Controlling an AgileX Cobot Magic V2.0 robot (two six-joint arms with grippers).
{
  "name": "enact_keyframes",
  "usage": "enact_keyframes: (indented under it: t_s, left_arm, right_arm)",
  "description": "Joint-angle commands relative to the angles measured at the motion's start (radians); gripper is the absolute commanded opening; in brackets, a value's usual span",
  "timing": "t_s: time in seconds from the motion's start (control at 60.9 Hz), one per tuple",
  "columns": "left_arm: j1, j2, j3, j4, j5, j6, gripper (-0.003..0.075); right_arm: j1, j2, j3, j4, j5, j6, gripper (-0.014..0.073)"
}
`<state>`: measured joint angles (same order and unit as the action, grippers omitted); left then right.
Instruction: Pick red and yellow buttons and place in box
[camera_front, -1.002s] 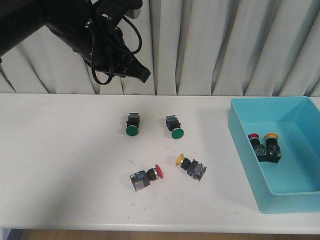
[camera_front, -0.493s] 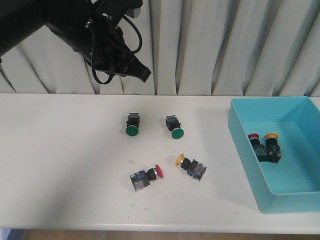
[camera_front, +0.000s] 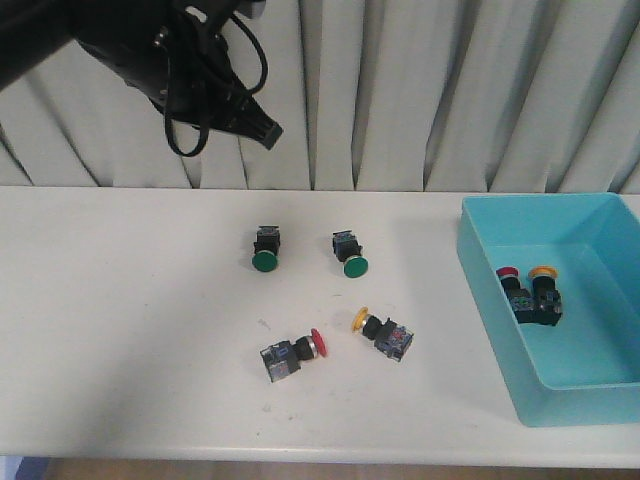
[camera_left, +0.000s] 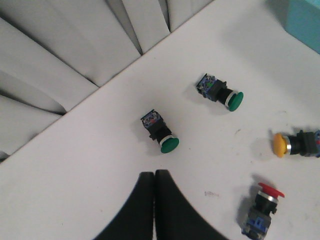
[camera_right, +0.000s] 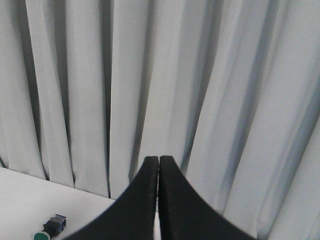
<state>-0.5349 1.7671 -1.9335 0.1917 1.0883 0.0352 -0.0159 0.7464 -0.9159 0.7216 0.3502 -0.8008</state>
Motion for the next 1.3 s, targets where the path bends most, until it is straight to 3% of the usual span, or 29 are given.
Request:
enact_keyframes:
  t_s: [0.0,0.115,0.279,0.394,0.608,0.755,1.117,1.281]
  left_arm:
    - [0.007,-0.141,0.015,0.026,-0.128,-0.005,-0.0007]
    - [0.043,-0.299,0.242,0.037,-0.348,-0.008,-0.0007]
    - [0.133,-0.615,0.772,-0.006,-0.784,-0.011,-0.0007]
    - [0.227,-0.833,1.085,-0.061,-0.936,-0.011,-0.0007]
    - [0.413,-1.271,1.544,-0.102,-1.028,-0.006,-0.0007]
    - [0.503,-1.515,1.737,-0.131,-1.038,-0.011,-0.0007]
    - [0.55,-1.797,1.962,-0.145,-1.017,-0.066,-0.0007]
    - [0.537,-1.793,2.01,-0.145,-1.04,-0.117,-0.0007]
  right_arm:
    - [-0.002,0.0,-0.023,0.02,-0.061,0.0,-0.0008]
    - [-0.002,0.0,-0.023,0.02,-0.061,0.0,-0.0008]
    - [-0.002,0.0,-0.023,0.02,-0.061,0.0,-0.0008]
    - [-0.002,0.0,-0.023,0.02,-0.061,0.0,-0.0008]
    - [-0.002,0.0,-0.023,0.02,-0.061,0.0,-0.0008]
    - [-0.002,0.0,-0.023,0.02,-0.061,0.0,-0.0008]
    - [-0.002,0.0,-0.023,0.02,-0.06,0.0,-0.0008]
    - [-0.002,0.0,-0.023,0.02,-0.061,0.0,-0.0008]
